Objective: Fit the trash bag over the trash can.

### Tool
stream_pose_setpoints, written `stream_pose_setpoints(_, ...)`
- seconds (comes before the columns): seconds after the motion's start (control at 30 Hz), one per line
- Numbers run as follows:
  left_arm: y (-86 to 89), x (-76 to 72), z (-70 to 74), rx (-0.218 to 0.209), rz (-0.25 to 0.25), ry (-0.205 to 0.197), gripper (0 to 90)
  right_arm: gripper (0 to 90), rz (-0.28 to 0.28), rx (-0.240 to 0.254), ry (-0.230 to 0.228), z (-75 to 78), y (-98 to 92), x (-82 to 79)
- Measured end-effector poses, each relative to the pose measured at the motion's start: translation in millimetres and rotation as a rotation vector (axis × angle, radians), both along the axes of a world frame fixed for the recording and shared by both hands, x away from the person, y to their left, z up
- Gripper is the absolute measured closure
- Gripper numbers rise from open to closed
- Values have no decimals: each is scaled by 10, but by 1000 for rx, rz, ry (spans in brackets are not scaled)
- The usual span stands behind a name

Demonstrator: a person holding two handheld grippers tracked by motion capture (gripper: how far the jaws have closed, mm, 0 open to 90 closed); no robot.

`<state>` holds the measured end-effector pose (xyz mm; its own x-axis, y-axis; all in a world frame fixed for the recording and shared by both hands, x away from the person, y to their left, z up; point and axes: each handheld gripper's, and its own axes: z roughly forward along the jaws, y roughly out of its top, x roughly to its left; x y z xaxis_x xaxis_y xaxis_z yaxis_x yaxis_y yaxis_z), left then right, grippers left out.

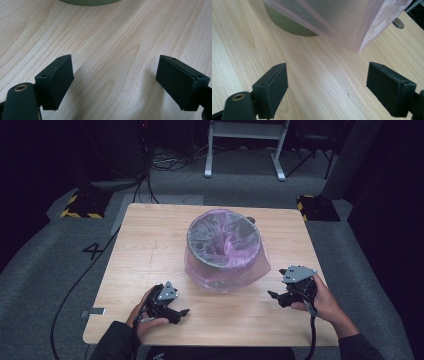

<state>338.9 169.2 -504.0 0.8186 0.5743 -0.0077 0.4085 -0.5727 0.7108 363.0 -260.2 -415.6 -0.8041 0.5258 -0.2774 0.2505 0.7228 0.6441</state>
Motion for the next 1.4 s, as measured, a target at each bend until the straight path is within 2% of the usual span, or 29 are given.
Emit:
stream_pose_setpoints(0.2,0,0,0,0,0,0,140,174,-7,-33,2,-116,-21,-28)
stream_pose_setpoints(0.67,0,0,0,0,0,0,140,174,-48,-55,23,-355,-150,-64)
stream_pose_setpoints(0.87,0,0,0,0,0,0,140,174,-68,-43,43,-435,-218,-77)
stream_pose_setpoints(1.07,0,0,0,0,0,0,140,180,-91,-7,65,-502,-284,-87)
stream_pose_setpoints(1.4,0,0,0,0,1,0,140,180,-129,28,91,-638,-398,-119)
